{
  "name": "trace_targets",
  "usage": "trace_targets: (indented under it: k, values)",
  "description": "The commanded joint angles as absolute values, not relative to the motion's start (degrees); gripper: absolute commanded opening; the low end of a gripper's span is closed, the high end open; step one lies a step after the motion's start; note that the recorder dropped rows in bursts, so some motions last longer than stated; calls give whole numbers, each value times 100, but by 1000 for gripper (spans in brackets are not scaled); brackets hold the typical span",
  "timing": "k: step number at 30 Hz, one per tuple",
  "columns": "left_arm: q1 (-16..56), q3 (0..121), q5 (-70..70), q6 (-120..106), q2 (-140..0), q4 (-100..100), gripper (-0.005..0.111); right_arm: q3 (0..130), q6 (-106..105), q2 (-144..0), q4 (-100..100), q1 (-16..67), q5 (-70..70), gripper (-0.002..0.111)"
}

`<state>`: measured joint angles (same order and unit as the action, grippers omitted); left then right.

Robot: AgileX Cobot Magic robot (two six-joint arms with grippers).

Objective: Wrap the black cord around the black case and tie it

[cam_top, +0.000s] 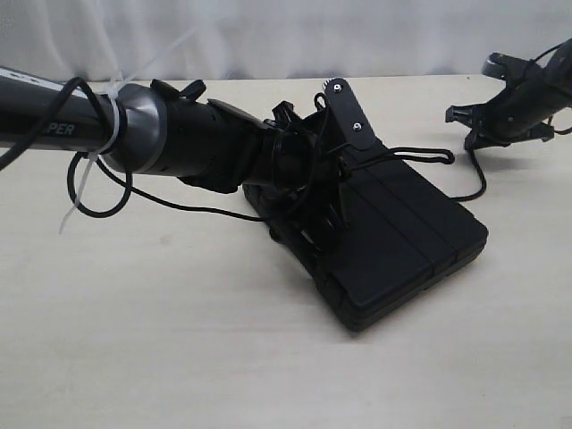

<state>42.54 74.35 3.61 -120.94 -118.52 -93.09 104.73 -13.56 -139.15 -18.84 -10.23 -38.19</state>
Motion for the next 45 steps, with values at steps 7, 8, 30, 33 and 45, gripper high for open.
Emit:
trace_targets:
  k: [7, 8, 30, 33, 45]
  values:
    - [4240, 7546, -452, -12260, -11843, -9355, 0, 9086, -1632, -13083, -1171, -454, -3303, 4]
    - [4240, 7573, -611, -12260, -11843, -9355, 0, 8944, -1664, -12974, -1171, -454, -3209, 4]
    - [4226, 7680, -1490, -11517, -11843, -9308, 0, 7491, -5102, -11348, -3635, -410, -3434, 4]
    - [4188, 7680, -1159, -11517, -11843, -9297, 0, 7491, -5994, -11289, -4325, -384, -3796, 4]
    - [4129, 7680, -351, -11491, -11843, -9371, 0, 7491, 302, -11322, -303, -683, -3636, 35]
